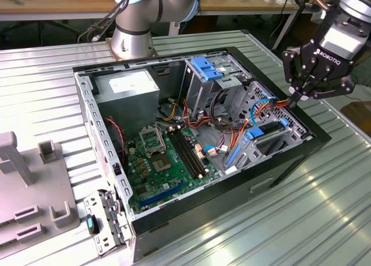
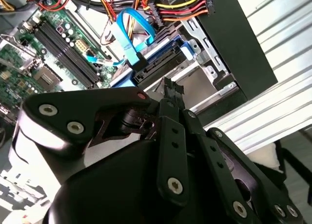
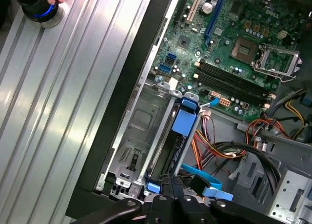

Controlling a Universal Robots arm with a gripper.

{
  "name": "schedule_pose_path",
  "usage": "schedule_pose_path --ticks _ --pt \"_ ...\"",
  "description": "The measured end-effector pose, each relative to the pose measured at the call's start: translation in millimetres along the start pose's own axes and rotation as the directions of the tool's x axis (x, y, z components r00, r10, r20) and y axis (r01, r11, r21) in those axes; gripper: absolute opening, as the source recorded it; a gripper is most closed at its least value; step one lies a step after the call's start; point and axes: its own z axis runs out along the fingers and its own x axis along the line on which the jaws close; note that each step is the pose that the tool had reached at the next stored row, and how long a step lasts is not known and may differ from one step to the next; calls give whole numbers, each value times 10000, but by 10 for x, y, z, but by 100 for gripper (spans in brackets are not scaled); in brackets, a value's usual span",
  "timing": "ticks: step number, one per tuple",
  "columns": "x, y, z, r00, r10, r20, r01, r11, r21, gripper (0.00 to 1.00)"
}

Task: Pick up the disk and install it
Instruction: 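Insert the first disk wire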

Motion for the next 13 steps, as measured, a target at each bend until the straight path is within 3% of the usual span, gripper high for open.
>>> schedule_pose_path --ticks 4,13 --pt "3 -6 0 9992 -389 4 389 9992 -5 11" --pt "8 -18 0 9930 -1178 12 1178 9930 -16 11"
